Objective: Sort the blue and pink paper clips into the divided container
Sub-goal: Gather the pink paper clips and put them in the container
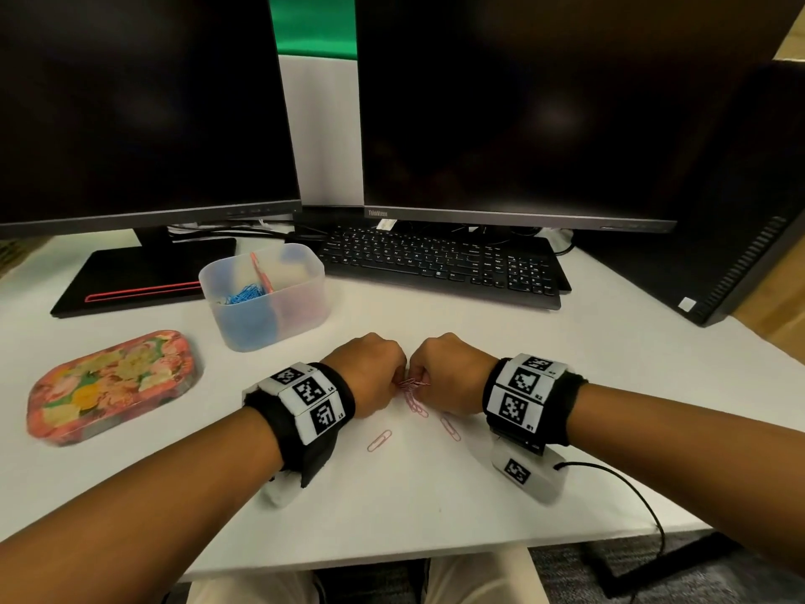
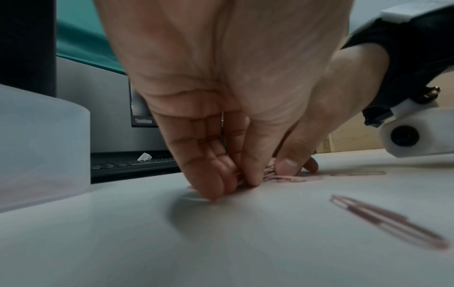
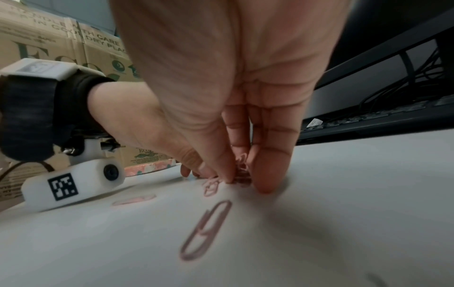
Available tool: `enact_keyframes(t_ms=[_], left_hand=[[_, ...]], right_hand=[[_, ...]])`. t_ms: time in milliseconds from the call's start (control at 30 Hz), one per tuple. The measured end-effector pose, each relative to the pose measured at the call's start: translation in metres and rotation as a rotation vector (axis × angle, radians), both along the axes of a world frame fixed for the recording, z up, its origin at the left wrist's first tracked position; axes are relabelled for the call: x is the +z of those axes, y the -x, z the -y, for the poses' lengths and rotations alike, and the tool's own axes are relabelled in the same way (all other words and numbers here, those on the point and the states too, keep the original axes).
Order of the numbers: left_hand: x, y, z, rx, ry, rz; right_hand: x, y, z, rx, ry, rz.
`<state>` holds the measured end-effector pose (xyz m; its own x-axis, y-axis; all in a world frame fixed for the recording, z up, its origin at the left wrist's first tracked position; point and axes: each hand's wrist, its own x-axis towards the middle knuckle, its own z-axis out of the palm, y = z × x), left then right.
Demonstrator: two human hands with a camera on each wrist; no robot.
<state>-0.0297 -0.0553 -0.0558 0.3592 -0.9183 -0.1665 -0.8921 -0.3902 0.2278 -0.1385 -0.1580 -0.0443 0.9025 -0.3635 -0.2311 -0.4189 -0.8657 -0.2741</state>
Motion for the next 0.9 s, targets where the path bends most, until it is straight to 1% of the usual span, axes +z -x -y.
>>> enact_keyframes(t_ms=[200,333,433,600,667,733,833,900], left_hand=[[0.006,-0.011,-0.002,0.007,-0.023,0.045],[0.02,-0.02,-0.007,0.036,0.033,0.041],[0.041,-0.034,-0.011,0.108,0.091,0.051],[0.082,-0.084,-0.016,0.286,0.189,0.151],[0.095,-0.105,-0.015,0.358,0.22,0.157],[0.1,-0.12,-0.012,0.394,0.208,0.153],[0.094,-0.129,-0.008,0.439,0.132,0.135],[0.088,-0.134,-0.01,0.467,0.147,0.121]], right_hand=[[0.001,-0.003,0.001,0.042,0.058,-0.02],[-0.002,-0.004,0.002,0.074,0.137,-0.021],[-0.005,-0.004,0.005,0.082,0.144,-0.008],[-0.003,-0.006,0.013,0.058,0.106,0.015],[0.003,-0.01,0.015,0.038,0.075,0.035],[0.013,-0.016,0.016,0.021,0.046,0.071],[0.036,-0.031,0.016,0.012,0.017,0.15],[0.054,-0.048,0.015,0.011,-0.032,0.204]])
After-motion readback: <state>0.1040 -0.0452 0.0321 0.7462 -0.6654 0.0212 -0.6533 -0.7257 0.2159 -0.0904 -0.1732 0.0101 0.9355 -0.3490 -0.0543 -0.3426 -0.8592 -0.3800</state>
